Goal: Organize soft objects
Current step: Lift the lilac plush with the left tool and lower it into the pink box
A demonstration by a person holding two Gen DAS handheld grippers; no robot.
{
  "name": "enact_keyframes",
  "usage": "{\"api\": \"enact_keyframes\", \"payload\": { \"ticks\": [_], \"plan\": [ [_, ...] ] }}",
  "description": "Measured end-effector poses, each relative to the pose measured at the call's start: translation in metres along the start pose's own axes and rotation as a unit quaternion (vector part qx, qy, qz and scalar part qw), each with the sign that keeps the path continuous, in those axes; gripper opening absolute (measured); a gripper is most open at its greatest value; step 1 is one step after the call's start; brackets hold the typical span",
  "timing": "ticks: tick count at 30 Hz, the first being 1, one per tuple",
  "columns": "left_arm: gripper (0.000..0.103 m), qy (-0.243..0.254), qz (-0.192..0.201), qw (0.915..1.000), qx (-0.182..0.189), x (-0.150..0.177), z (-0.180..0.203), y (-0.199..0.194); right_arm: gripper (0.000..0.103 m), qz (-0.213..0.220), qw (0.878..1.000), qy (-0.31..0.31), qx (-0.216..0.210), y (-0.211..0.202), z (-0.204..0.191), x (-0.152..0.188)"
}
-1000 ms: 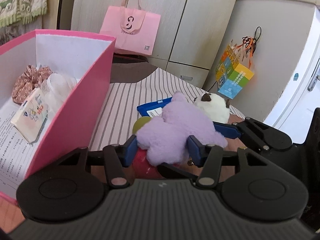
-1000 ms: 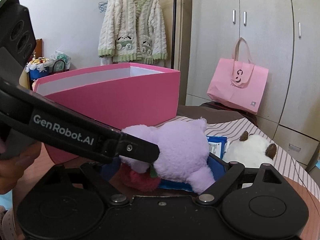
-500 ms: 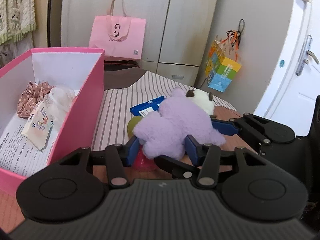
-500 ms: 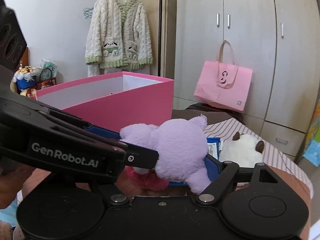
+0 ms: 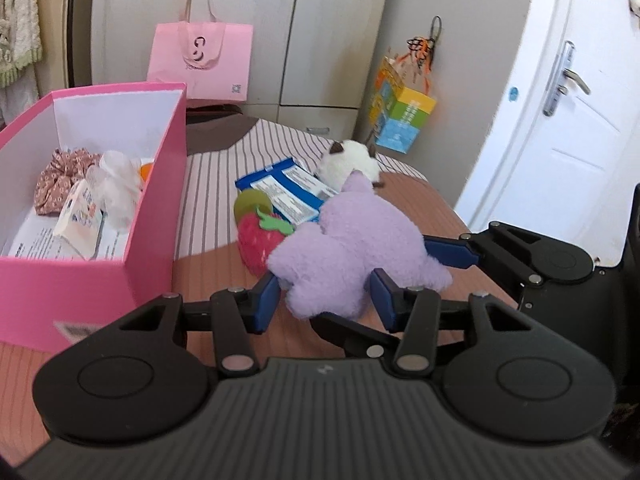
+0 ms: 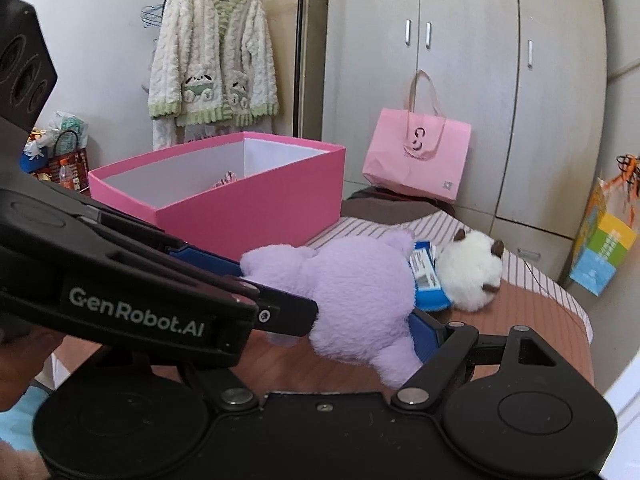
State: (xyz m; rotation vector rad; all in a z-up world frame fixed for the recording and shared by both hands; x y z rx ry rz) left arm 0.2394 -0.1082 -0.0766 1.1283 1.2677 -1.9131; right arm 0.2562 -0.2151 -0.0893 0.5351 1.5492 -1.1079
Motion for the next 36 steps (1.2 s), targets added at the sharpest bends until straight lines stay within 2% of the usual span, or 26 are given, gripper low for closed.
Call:
{"api": "enact_keyframes", "payload": {
  "ticks": [11,20,29,36],
  "plan": [
    [0.047,-0.012,-0.039,0.9989,0.021,0.030,-0.009,-0.038,0.085,-0.040,0.999,-0.004,0.023,-0.029,-0.042,0.017],
    [0.047,-0.015,-0.051,0.9984,0.016,0.034,-0.036,-0.083,0.085,-0.046,0.998,-0.043,0.007,-0.045,-0.093,0.006],
    [0.047,-0.001,-0.036,0.9993,-0.003,0.019,-0.068,-0.129,0.086,-0.015,0.996,-0.083,-0.012,-0.050,-0.144,-0.024],
    [0.047,0.015,-0.011,0.9994,-0.029,-0.009,-0.098,-0.148,0.087,0.018,0.995,-0.096,-0.032,-0.036,-0.171,-0.057]
  ]
}}
Point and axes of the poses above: each gripper's, at about its wrist camera, not at the fingertips, and y roughly the way its jaws point, z to its right, x to its underside, the point moved 9 cm from there along y, roughly the way its jaws point, and after that the axes turned 10 degrees about z, right-handed, at the moved point
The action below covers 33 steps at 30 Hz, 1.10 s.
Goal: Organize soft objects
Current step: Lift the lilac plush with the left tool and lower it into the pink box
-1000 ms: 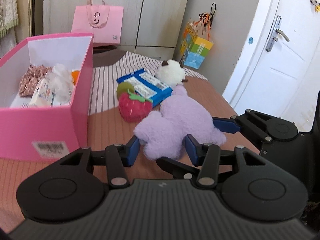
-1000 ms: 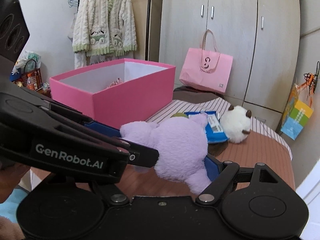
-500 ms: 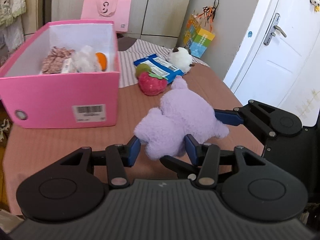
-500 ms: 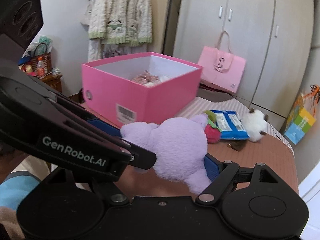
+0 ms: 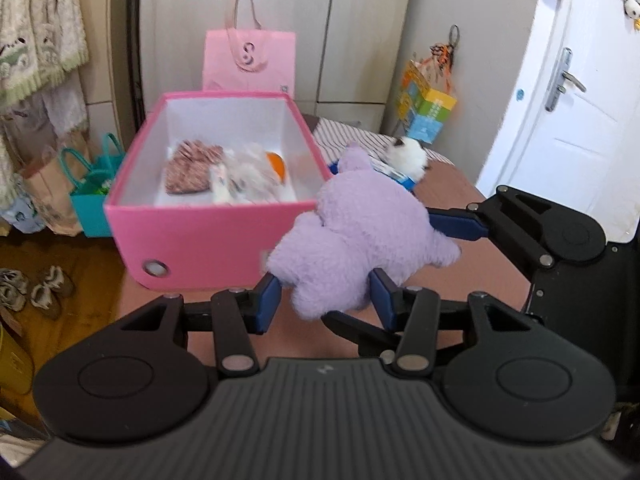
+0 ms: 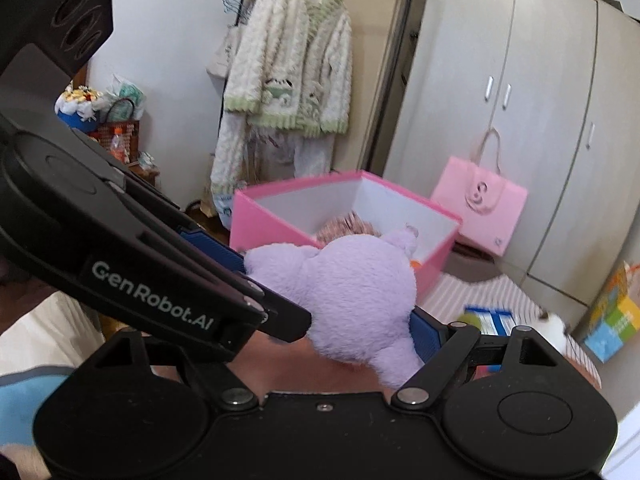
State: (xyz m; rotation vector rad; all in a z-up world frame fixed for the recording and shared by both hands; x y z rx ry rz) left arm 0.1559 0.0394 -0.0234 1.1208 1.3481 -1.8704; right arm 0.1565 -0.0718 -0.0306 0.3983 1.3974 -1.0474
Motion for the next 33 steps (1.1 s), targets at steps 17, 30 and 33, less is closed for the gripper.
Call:
{"api": "enact_keyframes", "payload": {
  "ticks": [17,30,33],
  "plan": [
    [0.046,-0.010,0.004,0.9997,-0.023,-0.071,-0.074,0.067,0.087,0.005,0.996,0.085,-0.018,0.104,0.036,-0.040],
    [0.047,-0.047,-0.041,0.9974,-0.037,-0.071,-0.115,0.117,0.087,-0.063,0.994,0.078,-0.053,0.173,0.046,-0.031],
    [0.047,-0.043,-0.046,0.9970,-0.043,-0.070,-0.119,0.122,0.087,-0.074,0.993,0.068,-0.061,0.181,0.044,-0.028]
  ]
}}
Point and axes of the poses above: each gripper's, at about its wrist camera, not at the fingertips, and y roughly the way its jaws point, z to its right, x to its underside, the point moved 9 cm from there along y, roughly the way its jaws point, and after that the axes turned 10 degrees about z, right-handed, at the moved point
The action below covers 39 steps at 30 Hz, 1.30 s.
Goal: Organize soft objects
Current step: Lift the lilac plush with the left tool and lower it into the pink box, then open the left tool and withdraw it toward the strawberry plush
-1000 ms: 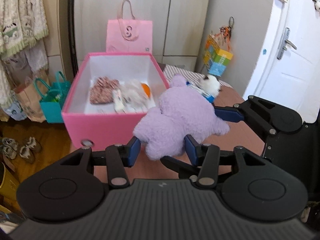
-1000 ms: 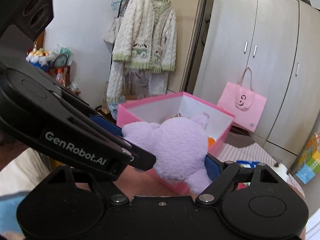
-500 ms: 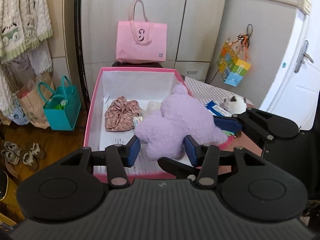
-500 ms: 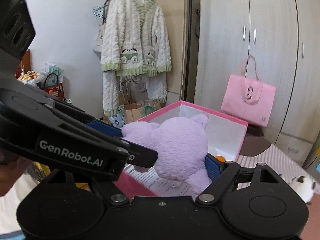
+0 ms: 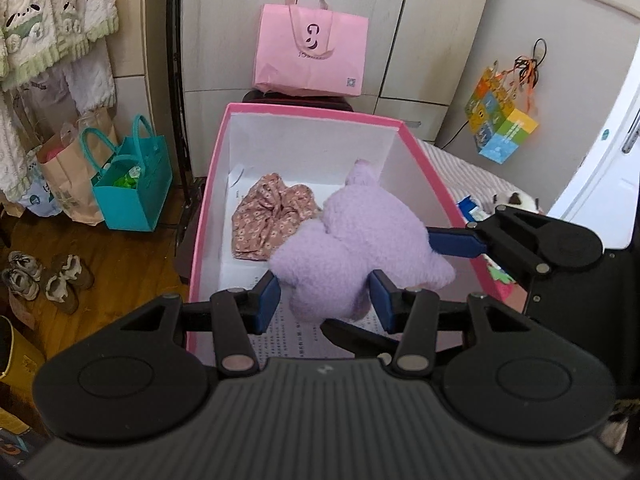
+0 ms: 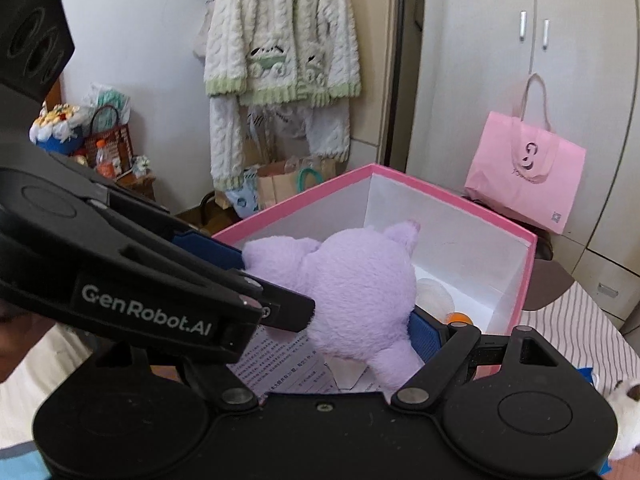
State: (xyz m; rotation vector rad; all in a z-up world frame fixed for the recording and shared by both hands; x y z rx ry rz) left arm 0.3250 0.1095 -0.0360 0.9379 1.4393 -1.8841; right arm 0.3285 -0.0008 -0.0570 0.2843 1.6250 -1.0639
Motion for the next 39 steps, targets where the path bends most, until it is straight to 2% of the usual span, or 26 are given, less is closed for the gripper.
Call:
{"api": "enact_keyframes", "payload": {
  "ticks": [6,9,13,22,31,39],
  "plan": [
    [0.051,0.001,-0.005,1.0000,-0.006,0.003,-0.002,0.003,0.087,-0.027,1.000,-0.017,-0.003,0.009,0.001,0.004],
    [0.053,0.020,0.009,0.9996,-0.018,0.001,-0.002,-0.005,0.089,-0.032,0.999,-0.021,0.003,0.006,0.003,0.002],
    [0.053,0.037,0.028,0.9988,-0.015,-0.001,0.003,-0.027,0.090,-0.034,0.999,-0.027,0.017,-0.006,0.007,0.001],
    [0.053,0.077,0.071,0.9945,0.008,-0.006,0.030,-0.084,0.090,-0.003,0.998,-0.042,0.037,-0.061,-0.002,-0.008],
    [0.053,0.121,0.088,0.9882,0.031,0.002,0.065,-0.128,0.090,0.021,0.997,-0.061,0.030,-0.117,-0.016,-0.014],
    [0.053,0.131,0.090,0.9851,0.066,0.018,0.092,-0.161,0.090,0.025,0.998,-0.045,0.019,-0.168,-0.014,0.008]
  ]
}}
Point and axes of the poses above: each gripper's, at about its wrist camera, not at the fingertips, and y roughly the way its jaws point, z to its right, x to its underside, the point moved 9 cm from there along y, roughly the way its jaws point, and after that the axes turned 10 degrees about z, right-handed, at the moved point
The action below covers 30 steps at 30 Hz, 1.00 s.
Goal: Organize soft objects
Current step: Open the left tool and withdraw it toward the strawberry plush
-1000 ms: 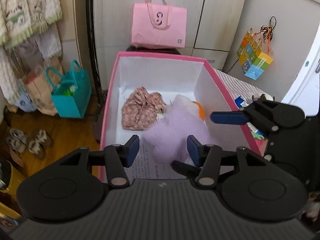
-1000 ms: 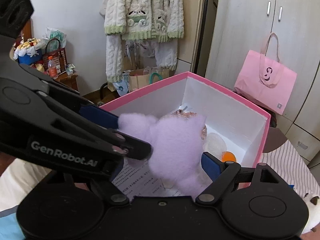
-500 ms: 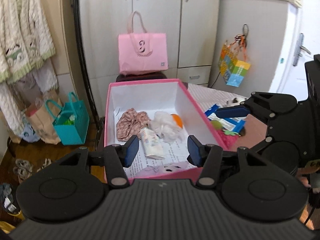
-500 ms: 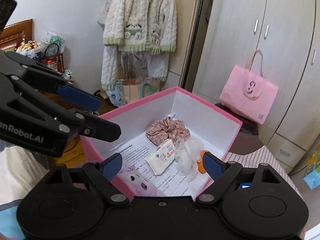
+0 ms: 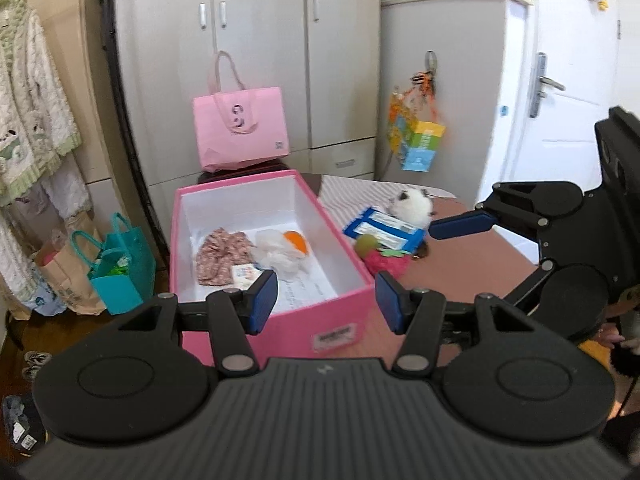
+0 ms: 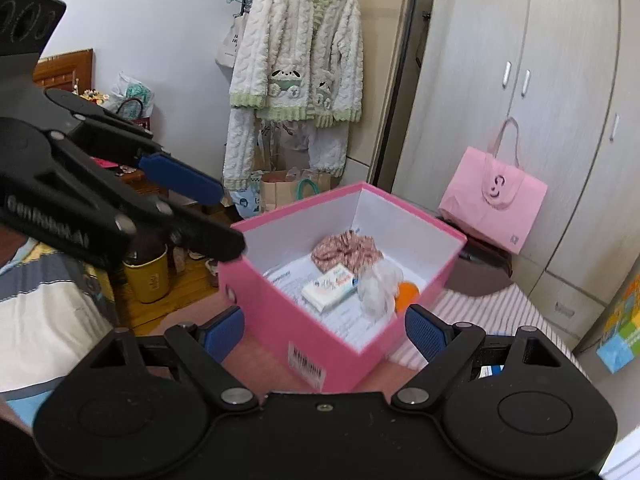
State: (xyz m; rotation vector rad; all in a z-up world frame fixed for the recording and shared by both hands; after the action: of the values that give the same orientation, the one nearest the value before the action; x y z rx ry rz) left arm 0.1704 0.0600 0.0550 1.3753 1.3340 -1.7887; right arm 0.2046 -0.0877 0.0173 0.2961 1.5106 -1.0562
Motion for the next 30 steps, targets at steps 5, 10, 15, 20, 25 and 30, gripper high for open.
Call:
{"api": "enact_keyframes", "payload": {
  "ticks": [5,10,15,20,25,30],
  "plan": [
    [0.053,0.011,-0.009,0.9996,0.026,0.001,0.025,-0.009,0.090,-0.001,0.999,0.033,0.005,-0.039,0.020,0.023],
    [0.053,0.023,-0.020,0.9985,0.046,0.007,0.051,-0.004,0.090,0.008,0.997,0.070,0.034,-0.074,0.054,0.047],
    [0.053,0.028,-0.044,0.9961,0.071,0.015,0.077,0.019,0.090,0.015,0.992,0.105,0.064,-0.093,0.089,0.074],
    [0.053,0.031,-0.065,0.9947,0.073,0.025,0.097,0.053,0.090,0.020,0.991,0.119,0.064,-0.092,0.110,0.097],
    [0.053,0.024,-0.066,0.9957,0.061,0.033,0.109,0.086,0.090,0.027,0.988,0.136,0.065,-0.083,0.134,0.108],
    [0.053,0.013,-0.055,0.9979,0.030,0.036,0.113,0.119,0.089,0.039,0.986,0.158,0.040,-0.064,0.149,0.103]
  ]
}}
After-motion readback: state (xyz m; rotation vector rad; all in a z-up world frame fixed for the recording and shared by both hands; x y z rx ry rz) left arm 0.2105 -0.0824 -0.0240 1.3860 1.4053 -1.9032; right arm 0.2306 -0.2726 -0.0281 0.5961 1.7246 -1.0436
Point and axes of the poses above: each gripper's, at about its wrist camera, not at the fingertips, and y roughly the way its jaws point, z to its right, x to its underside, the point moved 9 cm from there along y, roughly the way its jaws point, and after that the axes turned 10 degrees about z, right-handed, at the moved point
